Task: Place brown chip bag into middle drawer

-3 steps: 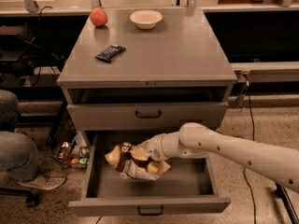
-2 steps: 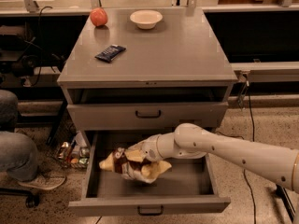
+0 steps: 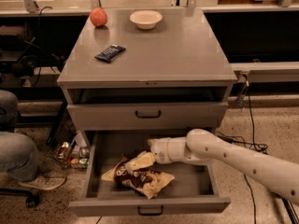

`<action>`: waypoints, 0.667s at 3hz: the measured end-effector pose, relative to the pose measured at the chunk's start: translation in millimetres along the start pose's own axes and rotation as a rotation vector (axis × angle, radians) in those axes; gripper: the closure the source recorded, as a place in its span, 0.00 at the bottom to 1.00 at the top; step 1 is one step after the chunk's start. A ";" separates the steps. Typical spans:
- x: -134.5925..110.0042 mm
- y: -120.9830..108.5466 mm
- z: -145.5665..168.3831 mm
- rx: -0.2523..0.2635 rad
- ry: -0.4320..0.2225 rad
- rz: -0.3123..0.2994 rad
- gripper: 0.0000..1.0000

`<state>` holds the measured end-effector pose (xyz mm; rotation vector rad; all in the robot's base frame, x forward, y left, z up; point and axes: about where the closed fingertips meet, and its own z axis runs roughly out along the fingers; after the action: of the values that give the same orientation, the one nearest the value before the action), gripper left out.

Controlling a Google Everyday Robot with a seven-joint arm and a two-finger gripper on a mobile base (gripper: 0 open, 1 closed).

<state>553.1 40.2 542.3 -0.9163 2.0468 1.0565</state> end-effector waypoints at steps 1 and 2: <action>22.9 -36.6 -54.9 0.033 -0.105 0.074 0.00; 44.1 -78.8 -114.9 0.058 -0.173 0.144 0.00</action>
Offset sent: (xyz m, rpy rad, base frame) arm 0.0197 -0.2282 -0.0239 0.1911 0.0625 -0.2725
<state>566.8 -104.7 529.1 -0.6334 2.0102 1.1054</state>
